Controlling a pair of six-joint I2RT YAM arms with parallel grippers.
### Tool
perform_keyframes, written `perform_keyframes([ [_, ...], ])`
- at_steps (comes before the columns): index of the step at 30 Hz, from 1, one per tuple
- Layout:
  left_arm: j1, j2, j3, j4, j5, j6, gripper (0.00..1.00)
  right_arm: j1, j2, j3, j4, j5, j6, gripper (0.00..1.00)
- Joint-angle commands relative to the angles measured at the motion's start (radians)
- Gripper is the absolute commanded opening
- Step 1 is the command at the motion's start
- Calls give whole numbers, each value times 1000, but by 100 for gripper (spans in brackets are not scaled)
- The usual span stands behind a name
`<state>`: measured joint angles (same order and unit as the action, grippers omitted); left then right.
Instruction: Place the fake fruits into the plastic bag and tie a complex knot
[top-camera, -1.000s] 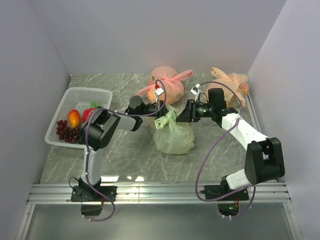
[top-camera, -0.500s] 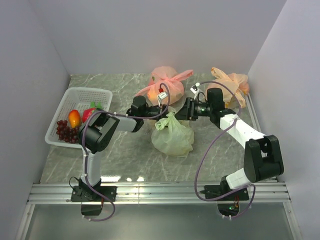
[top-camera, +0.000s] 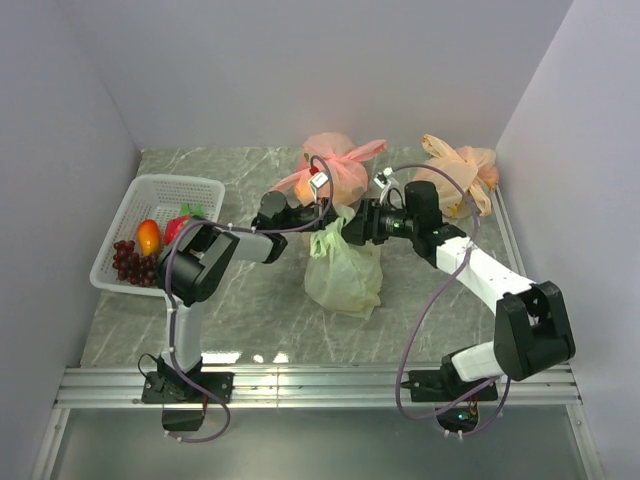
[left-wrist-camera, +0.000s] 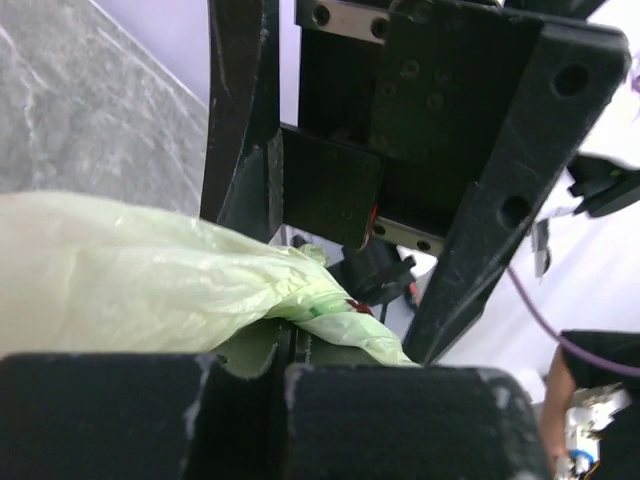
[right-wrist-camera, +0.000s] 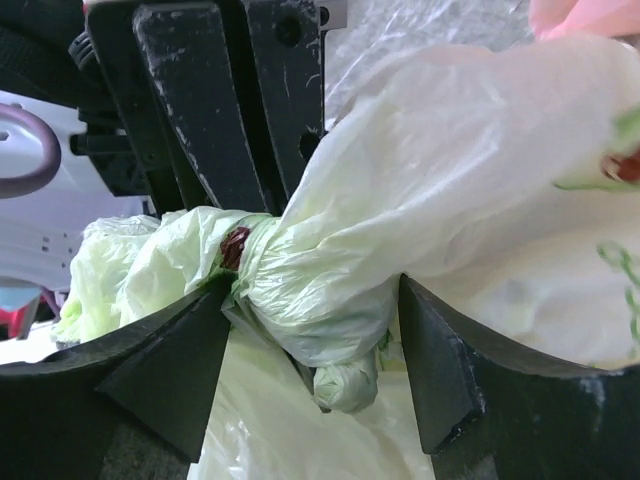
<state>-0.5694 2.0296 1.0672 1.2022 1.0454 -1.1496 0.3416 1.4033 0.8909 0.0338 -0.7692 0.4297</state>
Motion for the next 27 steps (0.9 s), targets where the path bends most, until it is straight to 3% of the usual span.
perform_keyframes([
  [1,-20,18,82,240,-84,-127,0,31,-4,-36,61,50,33,74],
  [7,-27,98,122,358,-13,-237,1,45,89,-58,409,25,275,74],
  [11,-40,101,126,353,59,-204,0,54,117,-52,457,10,290,74],
  [15,-32,70,99,324,48,-167,0,-13,59,-9,274,-59,166,75],
  [19,-29,49,86,295,47,-130,0,-96,-27,89,-147,-125,-125,76],
  [21,-29,55,86,309,48,-137,0,-116,-44,123,-275,-159,-195,76],
  [22,-30,58,89,313,50,-142,1,-127,-55,129,-300,-165,-206,87],
  [27,-30,77,105,342,57,-170,1,-203,-61,178,-431,-202,-266,93],
])
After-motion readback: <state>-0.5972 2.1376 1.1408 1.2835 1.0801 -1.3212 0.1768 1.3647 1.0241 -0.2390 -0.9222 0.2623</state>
